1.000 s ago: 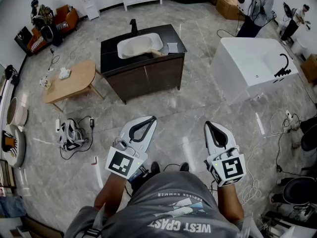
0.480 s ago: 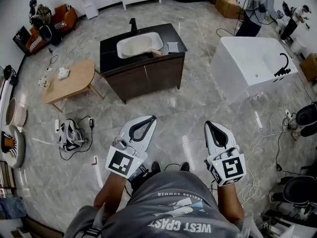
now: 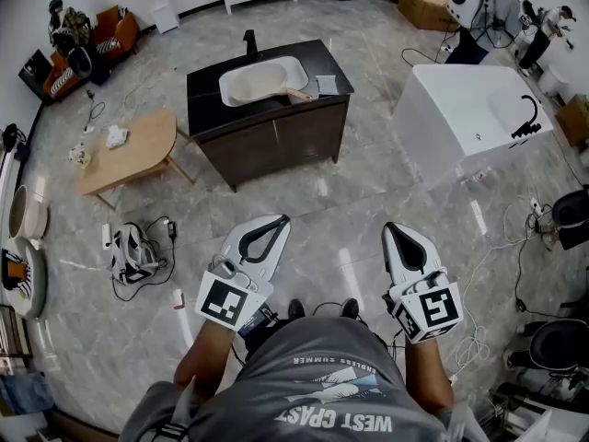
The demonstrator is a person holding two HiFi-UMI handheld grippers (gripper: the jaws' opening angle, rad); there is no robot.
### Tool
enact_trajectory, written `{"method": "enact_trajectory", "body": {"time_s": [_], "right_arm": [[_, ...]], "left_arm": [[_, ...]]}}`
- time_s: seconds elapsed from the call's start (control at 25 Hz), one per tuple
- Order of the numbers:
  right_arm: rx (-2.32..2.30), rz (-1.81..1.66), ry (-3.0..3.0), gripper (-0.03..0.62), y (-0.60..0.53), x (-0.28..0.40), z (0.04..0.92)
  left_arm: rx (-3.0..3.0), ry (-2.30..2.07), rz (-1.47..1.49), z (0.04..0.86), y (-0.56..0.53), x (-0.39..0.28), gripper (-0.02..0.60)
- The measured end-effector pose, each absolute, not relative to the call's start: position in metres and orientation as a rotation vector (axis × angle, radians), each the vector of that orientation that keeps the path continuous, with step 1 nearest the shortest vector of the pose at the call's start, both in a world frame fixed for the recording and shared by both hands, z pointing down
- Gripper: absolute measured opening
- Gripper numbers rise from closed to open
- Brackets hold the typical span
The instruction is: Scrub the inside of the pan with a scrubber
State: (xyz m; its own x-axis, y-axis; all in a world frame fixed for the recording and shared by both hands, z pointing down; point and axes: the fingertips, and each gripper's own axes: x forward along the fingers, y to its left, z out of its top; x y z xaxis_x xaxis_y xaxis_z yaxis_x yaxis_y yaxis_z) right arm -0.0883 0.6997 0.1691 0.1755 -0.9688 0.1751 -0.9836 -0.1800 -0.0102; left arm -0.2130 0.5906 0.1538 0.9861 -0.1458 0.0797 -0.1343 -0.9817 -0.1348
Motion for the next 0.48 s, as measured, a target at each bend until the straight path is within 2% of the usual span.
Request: {"method": "enact_trajectory", "body": {"time_s": [0.48], "right_arm": [[2.384, 0.118, -1.87, 0.002, 0.665, -0.119, 0.148]], "left_arm": [[-3.006, 0.142, -0.059, 0.149, 0.551, -0.242, 0.002]]}}
